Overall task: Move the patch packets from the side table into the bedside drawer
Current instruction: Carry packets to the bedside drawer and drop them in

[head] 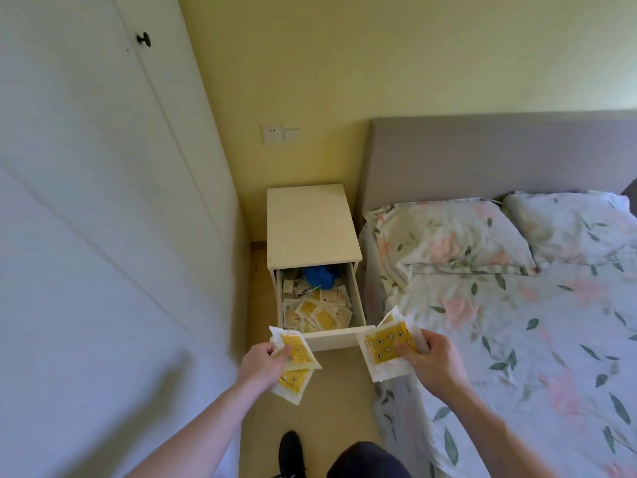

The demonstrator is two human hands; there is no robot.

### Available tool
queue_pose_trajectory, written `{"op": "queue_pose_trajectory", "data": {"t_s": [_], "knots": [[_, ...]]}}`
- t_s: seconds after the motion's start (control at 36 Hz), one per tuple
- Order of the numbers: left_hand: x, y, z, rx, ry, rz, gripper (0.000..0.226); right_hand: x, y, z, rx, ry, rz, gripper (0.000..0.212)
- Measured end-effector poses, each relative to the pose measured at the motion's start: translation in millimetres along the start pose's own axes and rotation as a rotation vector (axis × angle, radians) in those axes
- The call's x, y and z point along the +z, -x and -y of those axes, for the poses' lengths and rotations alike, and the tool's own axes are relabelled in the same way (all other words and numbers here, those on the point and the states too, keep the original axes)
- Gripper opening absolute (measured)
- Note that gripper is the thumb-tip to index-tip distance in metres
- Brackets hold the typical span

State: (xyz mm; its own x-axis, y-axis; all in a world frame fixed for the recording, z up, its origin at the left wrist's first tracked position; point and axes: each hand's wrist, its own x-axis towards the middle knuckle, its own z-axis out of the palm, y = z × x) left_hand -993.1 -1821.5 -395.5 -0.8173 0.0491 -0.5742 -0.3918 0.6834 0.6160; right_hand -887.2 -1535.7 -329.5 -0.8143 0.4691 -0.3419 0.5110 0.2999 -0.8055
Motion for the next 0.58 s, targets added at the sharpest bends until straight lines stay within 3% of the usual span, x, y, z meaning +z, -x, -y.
{"op": "queue_pose_trajectory", "data": {"t_s": [0.22,0.58], "knots": [[-2.1,-96.5,-54.3,-0.051,-0.12,0.071,0.045,5.2,-85.6,9.0,0.108,0.024,-0.053,0.015],[11.3,-209.8,-151.3,-0.066,-0.238,0.157,0.049,-6.8,-239.1,39.9,0.135,0.107,0.103,0.008]]}}
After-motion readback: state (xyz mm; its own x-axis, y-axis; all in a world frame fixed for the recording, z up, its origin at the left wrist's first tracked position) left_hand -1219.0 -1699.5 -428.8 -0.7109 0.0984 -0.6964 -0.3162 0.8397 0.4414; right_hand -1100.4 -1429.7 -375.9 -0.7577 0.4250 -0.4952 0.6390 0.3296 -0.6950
